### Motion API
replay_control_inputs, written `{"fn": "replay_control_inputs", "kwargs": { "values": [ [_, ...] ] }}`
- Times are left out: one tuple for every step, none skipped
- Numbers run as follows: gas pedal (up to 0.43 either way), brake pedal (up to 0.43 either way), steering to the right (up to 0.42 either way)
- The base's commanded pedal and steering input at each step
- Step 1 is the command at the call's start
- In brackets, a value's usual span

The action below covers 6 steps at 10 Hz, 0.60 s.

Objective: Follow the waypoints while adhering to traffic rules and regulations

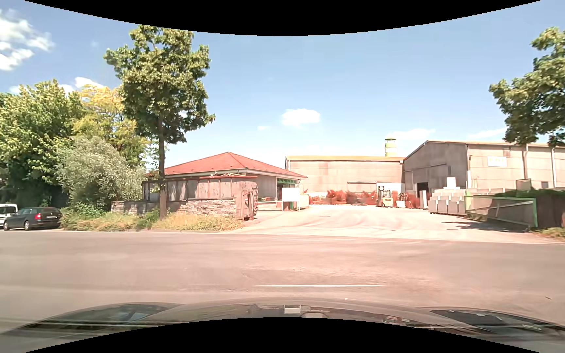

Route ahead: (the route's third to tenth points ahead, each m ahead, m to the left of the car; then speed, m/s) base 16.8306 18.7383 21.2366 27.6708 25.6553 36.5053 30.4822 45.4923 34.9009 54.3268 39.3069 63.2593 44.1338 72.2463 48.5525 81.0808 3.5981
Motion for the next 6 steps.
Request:
{"fn": "replay_control_inputs", "kwargs": {
  "values": [
    [0.248, 0.000, -0.308],
    [0.248, 0.000, -0.339],
    [0.248, 0.000, -0.366],
    [0.260, 0.000, -0.385],
    [0.260, 0.000, -0.396],
    [0.260, 0.000, -0.404]
  ]
}}
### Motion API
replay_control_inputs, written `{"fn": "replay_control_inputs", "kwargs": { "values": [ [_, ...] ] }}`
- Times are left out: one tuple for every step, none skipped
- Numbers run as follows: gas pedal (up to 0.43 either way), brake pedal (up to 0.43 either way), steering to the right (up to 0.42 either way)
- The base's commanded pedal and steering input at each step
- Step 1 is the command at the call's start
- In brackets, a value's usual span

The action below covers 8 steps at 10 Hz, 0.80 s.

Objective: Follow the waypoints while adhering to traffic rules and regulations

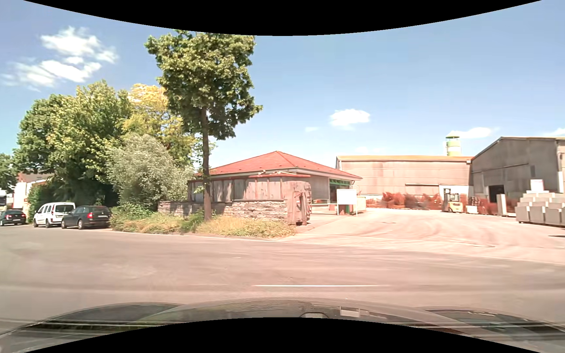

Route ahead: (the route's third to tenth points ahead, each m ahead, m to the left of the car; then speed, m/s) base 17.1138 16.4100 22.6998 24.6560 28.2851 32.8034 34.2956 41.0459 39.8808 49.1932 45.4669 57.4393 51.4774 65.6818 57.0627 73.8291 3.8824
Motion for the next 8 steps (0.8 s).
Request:
{"fn": "replay_control_inputs", "kwargs": {
  "values": [
    [0.260, 0.000, -0.402],
    [0.260, 0.000, -0.397],
    [0.260, 0.000, -0.391],
    [0.260, 0.000, -0.390],
    [0.260, 0.000, -0.388],
    [0.260, 0.000, -0.381],
    [0.260, 0.000, -0.378],
    [0.260, 0.000, -0.376]
  ]
}}
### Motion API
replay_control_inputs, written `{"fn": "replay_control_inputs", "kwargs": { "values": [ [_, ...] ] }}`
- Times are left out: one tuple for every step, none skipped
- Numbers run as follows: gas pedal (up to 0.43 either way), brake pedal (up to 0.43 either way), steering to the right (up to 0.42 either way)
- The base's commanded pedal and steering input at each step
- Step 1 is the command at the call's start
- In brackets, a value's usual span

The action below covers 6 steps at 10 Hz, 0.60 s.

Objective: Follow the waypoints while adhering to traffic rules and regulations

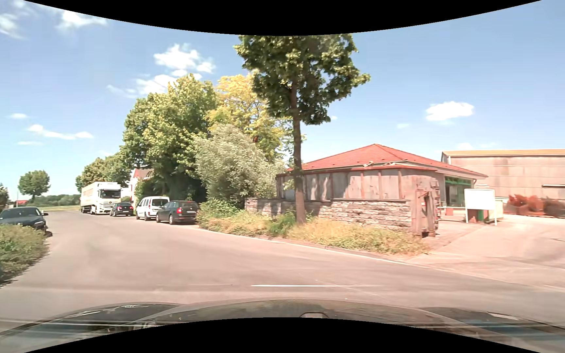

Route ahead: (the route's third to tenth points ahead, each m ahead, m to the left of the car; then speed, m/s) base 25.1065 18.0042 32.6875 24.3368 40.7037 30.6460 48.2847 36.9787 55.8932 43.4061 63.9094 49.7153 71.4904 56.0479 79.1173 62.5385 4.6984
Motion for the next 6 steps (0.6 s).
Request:
{"fn": "replay_control_inputs", "kwargs": {
  "values": [
    [0.260, 0.000, -0.371],
    [0.268, 0.000, -0.360],
    [0.268, 0.000, -0.345],
    [0.268, 0.000, -0.332],
    [0.280, 0.000, -0.315],
    [0.287, 0.000, -0.299]
  ]
}}
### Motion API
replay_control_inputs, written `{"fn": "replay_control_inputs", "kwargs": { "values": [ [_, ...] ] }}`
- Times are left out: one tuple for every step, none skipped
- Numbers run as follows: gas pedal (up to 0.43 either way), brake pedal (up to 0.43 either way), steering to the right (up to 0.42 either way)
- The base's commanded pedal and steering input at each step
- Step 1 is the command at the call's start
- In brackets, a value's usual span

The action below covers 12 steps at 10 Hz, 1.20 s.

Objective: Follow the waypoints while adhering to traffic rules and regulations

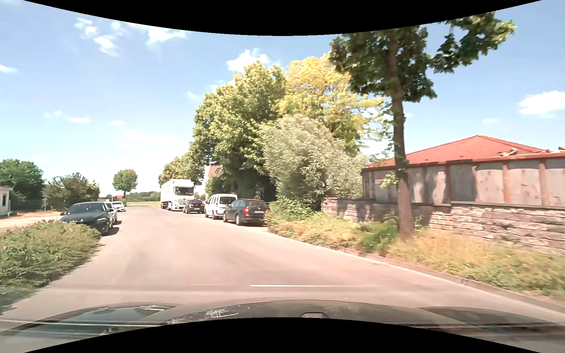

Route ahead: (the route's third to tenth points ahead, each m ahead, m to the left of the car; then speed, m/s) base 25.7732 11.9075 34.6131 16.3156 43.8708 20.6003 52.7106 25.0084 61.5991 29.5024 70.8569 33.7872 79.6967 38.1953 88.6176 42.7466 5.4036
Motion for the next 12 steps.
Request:
{"fn": "replay_control_inputs", "kwargs": {
  "values": [
    [0.287, 0.000, -0.291],
    [0.287, 0.000, -0.277],
    [0.287, 0.000, -0.256],
    [0.287, 0.000, -0.236],
    [0.287, 0.000, -0.224],
    [0.287, 0.000, -0.206],
    [0.287, 0.000, -0.186],
    [0.287, 0.000, -0.172],
    [0.299, 0.000, -0.153],
    [0.299, 0.000, -0.139],
    [0.299, 0.000, -0.124],
    [0.299, 0.000, -0.112]
  ]
}}
